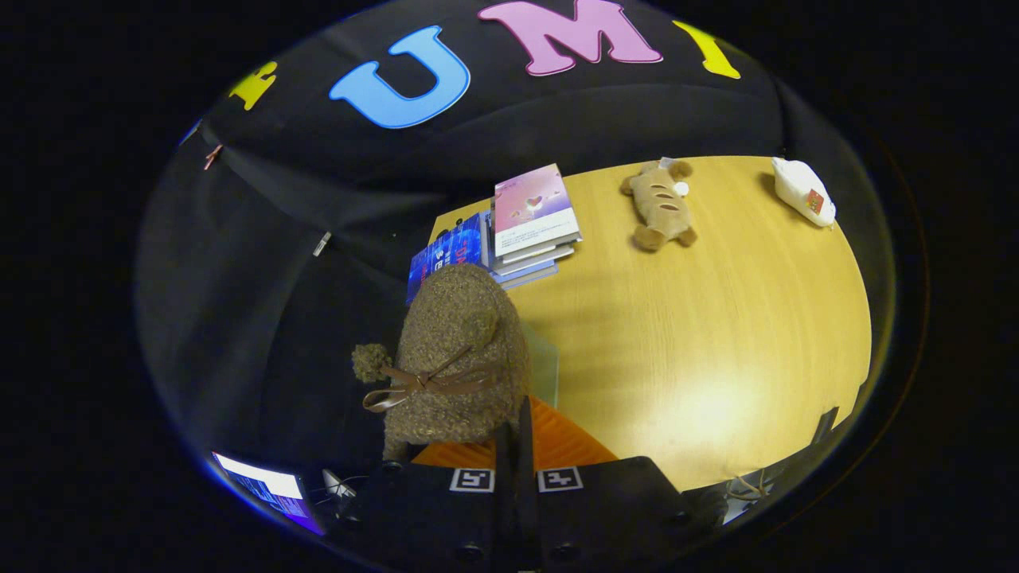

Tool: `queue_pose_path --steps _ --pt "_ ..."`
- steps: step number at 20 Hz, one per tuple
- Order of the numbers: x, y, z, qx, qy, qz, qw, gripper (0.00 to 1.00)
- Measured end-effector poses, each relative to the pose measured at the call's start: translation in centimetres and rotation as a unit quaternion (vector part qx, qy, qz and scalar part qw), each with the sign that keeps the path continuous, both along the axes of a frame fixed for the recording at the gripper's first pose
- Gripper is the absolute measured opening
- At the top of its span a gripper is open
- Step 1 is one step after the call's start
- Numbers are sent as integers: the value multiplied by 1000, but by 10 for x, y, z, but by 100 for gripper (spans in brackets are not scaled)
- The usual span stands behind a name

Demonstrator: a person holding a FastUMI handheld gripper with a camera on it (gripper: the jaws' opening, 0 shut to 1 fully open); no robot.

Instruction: Open the storage box then place both shoes into the box .Put the left shoe in first, then the right shoe, with the right side of both shoes facing outward in a uniform manner.

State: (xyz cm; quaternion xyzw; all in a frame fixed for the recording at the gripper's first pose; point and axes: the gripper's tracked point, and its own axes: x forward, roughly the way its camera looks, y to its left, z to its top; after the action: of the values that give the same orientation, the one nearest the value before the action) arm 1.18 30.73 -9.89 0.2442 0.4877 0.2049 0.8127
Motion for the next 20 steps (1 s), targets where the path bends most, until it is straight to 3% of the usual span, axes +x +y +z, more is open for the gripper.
queue_pose_path --steps 7,13,20 --pt "-6 62 -47 -61 43 6 997 5" --pt "-3 69 -68 -123 38 19 992 5" --pt "-5 69 -75 -128 34 29 991 14"
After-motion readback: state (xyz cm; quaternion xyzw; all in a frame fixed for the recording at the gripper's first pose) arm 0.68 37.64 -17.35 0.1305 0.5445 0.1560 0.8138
